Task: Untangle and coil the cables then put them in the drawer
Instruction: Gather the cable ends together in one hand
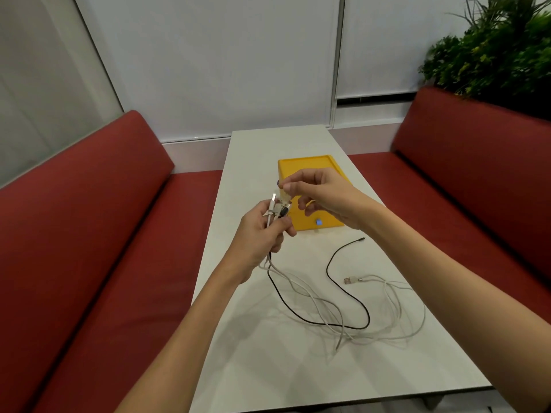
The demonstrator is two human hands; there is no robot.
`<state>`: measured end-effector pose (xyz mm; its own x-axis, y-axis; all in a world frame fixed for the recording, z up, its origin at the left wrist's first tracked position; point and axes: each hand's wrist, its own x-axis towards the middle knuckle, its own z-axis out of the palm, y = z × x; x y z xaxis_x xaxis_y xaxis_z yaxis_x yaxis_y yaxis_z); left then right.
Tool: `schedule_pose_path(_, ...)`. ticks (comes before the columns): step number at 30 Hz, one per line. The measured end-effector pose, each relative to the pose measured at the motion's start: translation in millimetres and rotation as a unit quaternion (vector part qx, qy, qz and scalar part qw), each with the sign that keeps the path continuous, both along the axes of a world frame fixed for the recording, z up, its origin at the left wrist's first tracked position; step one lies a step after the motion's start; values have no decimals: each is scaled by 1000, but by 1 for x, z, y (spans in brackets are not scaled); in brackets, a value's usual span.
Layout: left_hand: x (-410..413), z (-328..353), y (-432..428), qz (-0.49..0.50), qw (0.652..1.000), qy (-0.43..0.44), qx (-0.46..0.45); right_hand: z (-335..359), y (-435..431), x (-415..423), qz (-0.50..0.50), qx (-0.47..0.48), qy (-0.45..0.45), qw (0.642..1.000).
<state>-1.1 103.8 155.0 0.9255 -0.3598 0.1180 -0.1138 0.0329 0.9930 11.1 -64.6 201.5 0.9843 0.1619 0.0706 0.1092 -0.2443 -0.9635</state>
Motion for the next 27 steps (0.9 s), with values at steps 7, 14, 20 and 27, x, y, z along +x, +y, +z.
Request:
schedule_pose_path(7, 5, -3, -4, -17, 991, 83, -99, 4, 9, -5, -32, -152, -152, 976)
schedule_pose_path(14, 16, -10, 5, 63, 971, 119, -197, 8, -9, -7, -63, -28, -121, 990)
schedule_pose_path(20, 28, -15, 22, 134, 949, 162, -235, 34, -42, -2, -118, 188, -91, 971)
schedule_pose_path(27, 9, -1, -13, -10, 993, 58, -98, 63, -8, 1, -46, 305, -93, 947)
